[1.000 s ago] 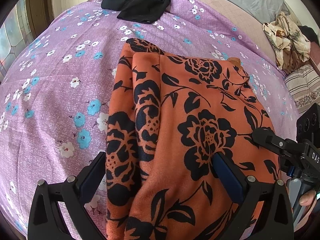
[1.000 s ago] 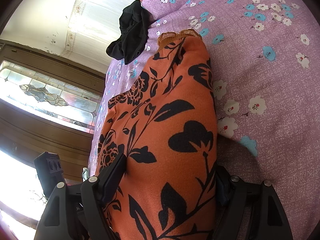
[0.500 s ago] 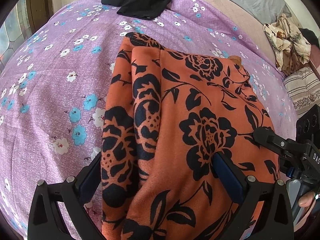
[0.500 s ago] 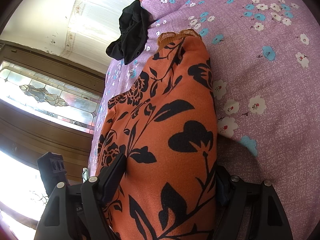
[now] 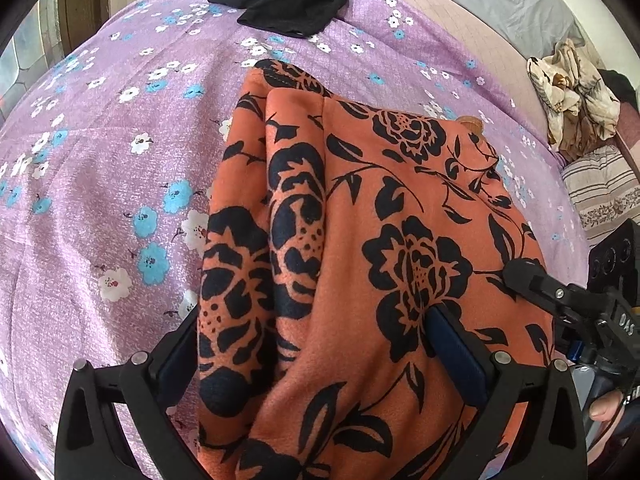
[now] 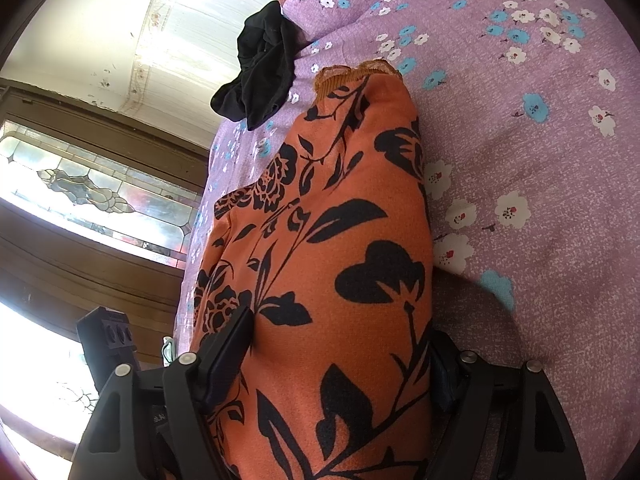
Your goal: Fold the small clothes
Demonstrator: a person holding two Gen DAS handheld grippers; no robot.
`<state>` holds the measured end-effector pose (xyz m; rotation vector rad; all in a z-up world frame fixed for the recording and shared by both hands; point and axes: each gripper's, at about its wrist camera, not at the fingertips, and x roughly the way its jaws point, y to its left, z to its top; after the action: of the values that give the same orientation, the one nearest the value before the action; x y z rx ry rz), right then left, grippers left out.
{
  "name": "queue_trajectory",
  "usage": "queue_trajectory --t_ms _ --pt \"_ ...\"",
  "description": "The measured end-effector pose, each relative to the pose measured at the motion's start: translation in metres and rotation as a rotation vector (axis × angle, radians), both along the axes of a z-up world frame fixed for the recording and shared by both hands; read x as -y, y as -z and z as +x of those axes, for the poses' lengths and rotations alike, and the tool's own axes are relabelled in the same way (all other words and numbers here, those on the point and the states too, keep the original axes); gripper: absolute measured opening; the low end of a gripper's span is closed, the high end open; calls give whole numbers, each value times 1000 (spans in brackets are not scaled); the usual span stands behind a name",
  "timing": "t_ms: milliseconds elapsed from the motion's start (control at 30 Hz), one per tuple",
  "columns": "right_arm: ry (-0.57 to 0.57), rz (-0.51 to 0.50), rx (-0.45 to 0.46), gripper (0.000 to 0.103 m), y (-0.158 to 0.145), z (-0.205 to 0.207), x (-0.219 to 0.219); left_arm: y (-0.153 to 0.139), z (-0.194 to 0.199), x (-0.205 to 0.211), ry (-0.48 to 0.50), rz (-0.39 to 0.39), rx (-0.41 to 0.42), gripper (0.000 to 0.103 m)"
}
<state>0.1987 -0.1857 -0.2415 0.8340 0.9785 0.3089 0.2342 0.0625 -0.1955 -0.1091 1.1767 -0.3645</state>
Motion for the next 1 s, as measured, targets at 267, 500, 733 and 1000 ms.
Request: queue_trajectory --t_ms 267,500,733,1000 --pt "-13 -110 58 55 -18 -7 -8 -26 -17 9 39 61 162 67" --pt "-15 -203 150 44 -43 -26 -7 -54 -25 9 1 1 223 38" --pt "74 -251 266 44 -83 -58 29 -86 -52 52 87 -27 343 37" --pt "184 -313 353 44 -108 -99 94 -91 -70 125 147 -56 403 37"
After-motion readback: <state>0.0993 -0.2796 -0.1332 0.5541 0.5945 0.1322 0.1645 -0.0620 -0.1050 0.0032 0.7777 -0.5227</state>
